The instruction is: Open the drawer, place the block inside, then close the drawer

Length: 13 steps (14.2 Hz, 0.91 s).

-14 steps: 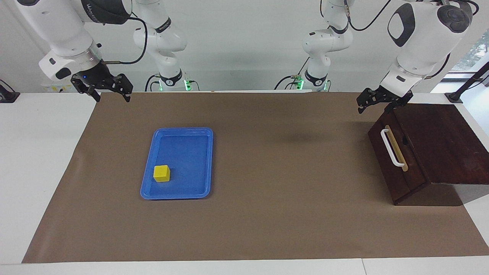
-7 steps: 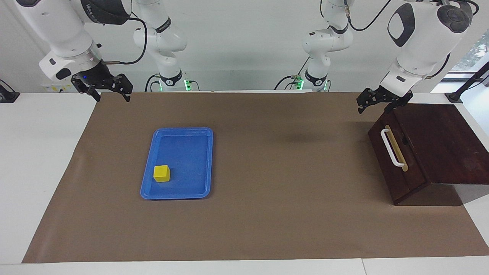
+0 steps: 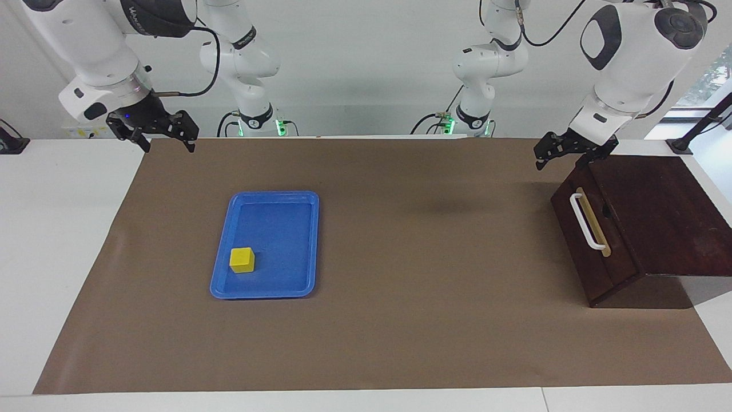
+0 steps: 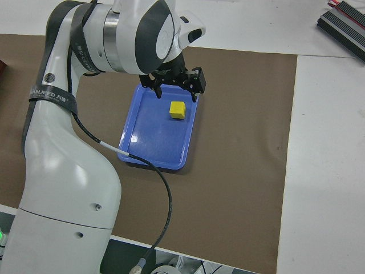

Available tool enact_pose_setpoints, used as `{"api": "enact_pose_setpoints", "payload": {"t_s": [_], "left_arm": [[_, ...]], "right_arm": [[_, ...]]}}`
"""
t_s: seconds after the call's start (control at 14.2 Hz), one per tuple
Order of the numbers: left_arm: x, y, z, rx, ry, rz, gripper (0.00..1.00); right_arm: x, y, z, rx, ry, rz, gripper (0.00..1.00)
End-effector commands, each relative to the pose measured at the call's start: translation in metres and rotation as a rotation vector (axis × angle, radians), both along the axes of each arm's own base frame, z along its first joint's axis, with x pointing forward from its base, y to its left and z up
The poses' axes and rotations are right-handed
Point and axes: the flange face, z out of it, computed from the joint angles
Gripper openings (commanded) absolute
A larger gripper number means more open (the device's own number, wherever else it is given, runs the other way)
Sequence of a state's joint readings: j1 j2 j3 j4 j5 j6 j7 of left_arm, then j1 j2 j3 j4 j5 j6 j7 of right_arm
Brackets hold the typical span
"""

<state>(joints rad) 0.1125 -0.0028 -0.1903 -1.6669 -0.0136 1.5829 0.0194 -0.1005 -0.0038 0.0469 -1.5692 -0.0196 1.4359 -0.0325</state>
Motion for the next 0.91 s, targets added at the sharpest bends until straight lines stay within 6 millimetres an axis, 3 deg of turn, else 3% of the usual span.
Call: {"api": "enact_pose_setpoints", "payload": {"t_s": [0.0, 0.21, 0.35, 0.49, 0.84], "left_arm": [[-0.007, 0.002, 0.003, 0.018, -0.006, 0.001, 1.0], [-0.007, 0.003, 0.003, 0.018, -0.006, 0.002, 1.0], [-0.007, 0.003, 0.003, 0.018, -0.006, 0.004, 1.0], [-0.007, 0.003, 0.003, 0.018, -0.006, 0.004, 1.0], [-0.007, 0.003, 0.003, 0.018, -0.006, 0.004, 1.0]], "right_arm": [[-0.009, -0.019, -0.005, 0.031, -0.001, -0.014, 1.0], [-0.011, -0.036, -0.021, 0.06, -0.052, -0.12, 1.0], [-0.016, -0.04, -0.047, 0.124, -0.061, -0.314, 1.0], [-0.008, -0.049, -0.073, 0.201, -0.019, -0.515, 1.0], [0.037, -0.073, -0.171, 0.374, 0.164, -1.032, 1.0]]}}
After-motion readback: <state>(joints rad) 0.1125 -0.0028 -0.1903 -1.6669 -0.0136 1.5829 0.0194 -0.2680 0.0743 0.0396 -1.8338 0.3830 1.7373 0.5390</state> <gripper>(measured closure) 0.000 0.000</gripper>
